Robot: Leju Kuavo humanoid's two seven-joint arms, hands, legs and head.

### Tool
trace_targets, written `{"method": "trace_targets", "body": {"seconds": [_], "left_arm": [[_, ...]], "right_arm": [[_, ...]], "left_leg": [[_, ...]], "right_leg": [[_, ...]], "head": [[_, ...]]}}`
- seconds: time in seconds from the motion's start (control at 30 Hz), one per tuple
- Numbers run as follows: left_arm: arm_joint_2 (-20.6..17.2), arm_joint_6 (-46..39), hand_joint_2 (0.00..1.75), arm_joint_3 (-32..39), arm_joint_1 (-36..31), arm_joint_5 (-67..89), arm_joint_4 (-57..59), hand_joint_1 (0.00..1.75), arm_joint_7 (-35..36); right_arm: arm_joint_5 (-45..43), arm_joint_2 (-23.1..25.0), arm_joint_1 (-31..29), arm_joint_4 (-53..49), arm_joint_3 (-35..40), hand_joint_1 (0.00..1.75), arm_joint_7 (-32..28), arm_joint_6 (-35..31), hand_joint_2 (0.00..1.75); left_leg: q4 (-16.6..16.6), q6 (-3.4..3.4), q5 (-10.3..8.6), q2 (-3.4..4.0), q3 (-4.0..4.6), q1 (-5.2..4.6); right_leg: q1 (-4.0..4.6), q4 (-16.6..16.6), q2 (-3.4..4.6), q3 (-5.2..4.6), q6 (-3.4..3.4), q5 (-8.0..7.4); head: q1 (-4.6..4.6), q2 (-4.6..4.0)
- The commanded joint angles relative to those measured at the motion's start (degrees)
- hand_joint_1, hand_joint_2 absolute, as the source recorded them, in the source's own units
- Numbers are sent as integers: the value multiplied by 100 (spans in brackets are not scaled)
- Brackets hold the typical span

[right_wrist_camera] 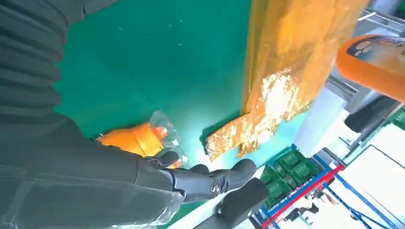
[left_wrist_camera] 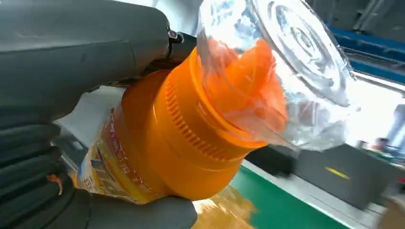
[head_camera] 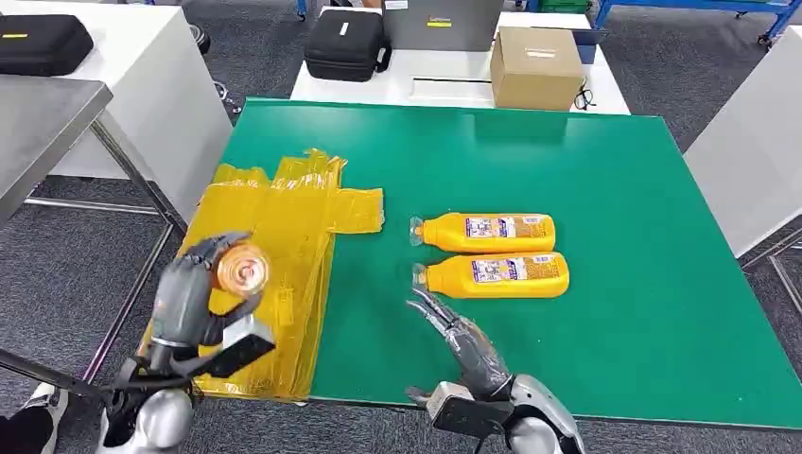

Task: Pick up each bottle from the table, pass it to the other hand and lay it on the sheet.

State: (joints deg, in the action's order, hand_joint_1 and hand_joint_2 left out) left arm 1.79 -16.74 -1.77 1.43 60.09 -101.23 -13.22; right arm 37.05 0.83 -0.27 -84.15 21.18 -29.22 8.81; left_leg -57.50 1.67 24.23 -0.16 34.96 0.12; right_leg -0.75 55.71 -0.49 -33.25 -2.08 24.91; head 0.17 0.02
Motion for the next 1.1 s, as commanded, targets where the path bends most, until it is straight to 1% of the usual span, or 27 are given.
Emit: {"method": "trace_targets", "body": {"seconds": [0.03, 0.1, 0.13, 0.27, 0.33, 0.43, 0.5, 0.57, 0.63, 0.87, 0.9, 0.93, 0.97, 1.03, 1.1], "left_arm": [[-520, -28, 175, 47, -1705, 862, 2255, 175, 644], [-527, -63, 175, 34, -2129, 1026, 2899, 175, 743], [-524, -141, 175, 36, -2222, 1032, 3074, 175, 719], [-531, -117, 175, -82, -3019, 1228, 4355, 175, 833], [-521, -161, 175, -86, -3084, 1232, 4465, 175, 823], [-515, -185, 175, -89, -3063, 1232, 4468, 175, 819], [-474, -18, 175, -158, -3379, 1283, 4990, 175, 849], [-372, -160, 175, -209, -3925, 1390, 5910, 175, 894], [-330, -208, 175, -226, -4201, 1395, 6359, 175, 865], [-327, -235, 175, -198, -4243, 1321, 6488, 175, 819], [-311, -224, 175, -184, -4281, 1284, 6556, 161, 784], [-278, -253, 175, -173, -4357, 1254, 6681, 30, 753], [-246, -362, 175, -143, -4421, 1182, 6822, 0, 664], [-187, -458, 175, -93, -4506, 1027, 6917, 0, 500], [-122, -507, 175, 54, -4445, 644, 6748, 0, 156]], "right_arm": [[-66, 133, -210, 262, -75, 0, -10, 115, 175], [-109, 143, -224, 320, -40, 0, -79, 144, 175], [-110, 148, -235, 328, -33, 0, -76, 143, 175], [-96, 159, -307, 387, 44, 0, -60, 143, 175], [-90, 163, -315, 379, 51, 0, -51, 141, 175], [-90, 159, -320, 376, 47, 0, -51, 140, 175], [-59, 170, -269, 307, 40, 0, 17, 141, 175], [-3, 162, -170, 186, 49, 0, 98, 142, 175], [2, 155, -142, 177, 60, 0, 107, 144, 175], [13, 156, -165, 210, 63, 0, 122, 147, 175], [27, 150, -172, 224, 70, 0, 139, 148, 175], [48, 148, -178, 236, 84, 0, 166, 139, 175], [49, 141, -175, 228, 98, 0, 172, 134, 175], [71, 150, -145, 205, 101, 0, 224, 86, 175], [104, 174, -77, 141, 75, 0, 276, 30, 175]], "left_leg": [[6, -12, -4, -21, -17, 5], [7, -8, -6, -18, -13, 3], [7, -12, -7, -30, -18, 6], [3, -7, -9, -19, -9, 4], [3, -8, -8, -23, -13, 5], [1, -9, -3, -6, -13, 6], [-1, -10, 3, -1, -19, 8], [-2, -6, -7, -20, -2, 4], [-3, -7, -8, -30, -4, 6], [-2, -7, 0, -3, -11, 6], [-1, -6, -3, -1, -6, 4], [-2, -5, -4, -1, -3, 4], [-4, -7, 0, -4, -10, 7], [-4, -5, -3, -3, -2, 4], [-5, -6, -2, -6, -3, 6]], "right_leg": [[5, -4, -19, 23, 11, 4], [0, -2, -17, 16, 5, 2], [3, -4, -28, 26, 9, 4], [0, 0, -18, 15, 5, 0], [0, 0, -22, 20, 7, 2], [2, 0, -4, 17, 6, 0], [4, -2, -1, 24, 8, 3], [0, 2, -21, 9, 3, 2], [2, 2, -31, 12, 4, 4], [1, 0, -5, 13, 4, 3], [-1, 0, -5, 8, 3, 1], [-1, 0, -4, 5, 1, 0], [2, 0, -6, 13, 4, 3], [0, 2, -6, 4, 2, 0], [2, 2, -8, 6, 3, 2]], "head": [[0, 0], [0, 0], [0, 0], [0, 0], [2, 0], [0, 0], [2, 0], [0, 0], [2, 0], [2, 0], [0, 0], [0, 0], [0, 0], [0, 0], [2, 0]]}}
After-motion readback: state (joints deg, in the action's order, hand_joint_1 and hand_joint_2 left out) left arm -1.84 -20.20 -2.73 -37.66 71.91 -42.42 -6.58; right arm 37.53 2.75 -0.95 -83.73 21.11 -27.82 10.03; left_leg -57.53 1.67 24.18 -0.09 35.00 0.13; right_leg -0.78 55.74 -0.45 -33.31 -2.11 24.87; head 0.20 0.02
